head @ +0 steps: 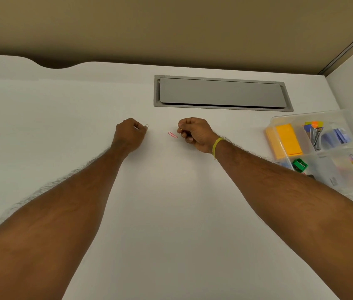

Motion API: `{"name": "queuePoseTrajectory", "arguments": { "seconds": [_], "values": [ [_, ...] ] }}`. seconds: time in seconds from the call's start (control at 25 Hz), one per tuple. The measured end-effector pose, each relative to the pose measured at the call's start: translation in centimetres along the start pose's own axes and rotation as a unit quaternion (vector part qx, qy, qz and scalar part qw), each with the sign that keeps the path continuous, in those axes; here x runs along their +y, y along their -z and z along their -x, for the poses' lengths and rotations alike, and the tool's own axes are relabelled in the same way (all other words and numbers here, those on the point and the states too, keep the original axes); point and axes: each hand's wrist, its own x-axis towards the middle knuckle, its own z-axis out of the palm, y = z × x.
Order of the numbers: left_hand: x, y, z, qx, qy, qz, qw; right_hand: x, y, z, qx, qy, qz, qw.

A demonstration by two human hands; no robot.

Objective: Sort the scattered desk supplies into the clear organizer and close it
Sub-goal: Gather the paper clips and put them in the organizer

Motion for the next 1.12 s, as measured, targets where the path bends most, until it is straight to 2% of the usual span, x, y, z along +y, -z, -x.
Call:
{"name": "queuePoseTrajectory", "arguments": {
  "seconds": [0.08,0.16,0.28,0.36,0.56,0.72,0.76,0.8,0.88,0.92,1.0,1.12],
  "values": [
    [0.2,-0.2,-0.4,0.000,0.003,-0.009,1.000,0.1,0.1,-0.3,0.017,-0.012,0.055,0.998],
    [0.3,-0.2,-0.7,0.001,0.005,-0.022,1.000,0.3,0.0,-0.8,0.048,-0.002,0.177,0.983],
    [0.4,-0.1,-1.1,0.008,0.012,-0.034,0.999,0.5,-0.3,-1.5,0.078,0.085,0.347,0.931],
    [0.6,0.0,-1.3,-0.006,0.017,-0.037,0.999,0.6,-0.7,-1.5,0.064,0.102,0.417,0.901],
    [1.2,0.0,-1.7,-0.054,0.030,-0.098,0.993,0.1,-1.5,-1.9,0.029,0.063,0.495,0.866],
    [1.2,-0.2,-1.3,-0.054,-0.035,-0.064,0.996,-0.9,-2.1,-1.1,-0.005,0.029,0.535,0.844],
    [1.2,-0.3,-1.0,-0.054,-0.049,-0.037,0.997,-1.1,-2.1,-0.6,-0.014,0.024,0.508,0.861],
    [1.4,-0.4,-0.7,-0.056,-0.049,0.000,0.997,-1.2,-2.0,-0.1,-0.021,0.016,0.446,0.894],
    [2.1,-0.7,0.1,-0.076,-0.020,0.110,0.991,-1.2,-1.8,1.0,-0.025,-0.020,0.251,0.967],
    [2.6,-1.1,0.6,-0.094,0.002,0.178,0.980,-1.2,-1.7,1.7,-0.027,-0.035,0.163,0.986],
    [3.7,-1.9,2.3,-0.136,0.047,0.304,0.942,-1.0,-1.3,3.0,-0.034,-0.045,0.041,0.998],
    [5.4,-3.2,4.8,-0.179,0.101,0.430,0.879,-0.8,-0.6,4.9,-0.019,-0.030,-0.050,0.998]
  ]
}}
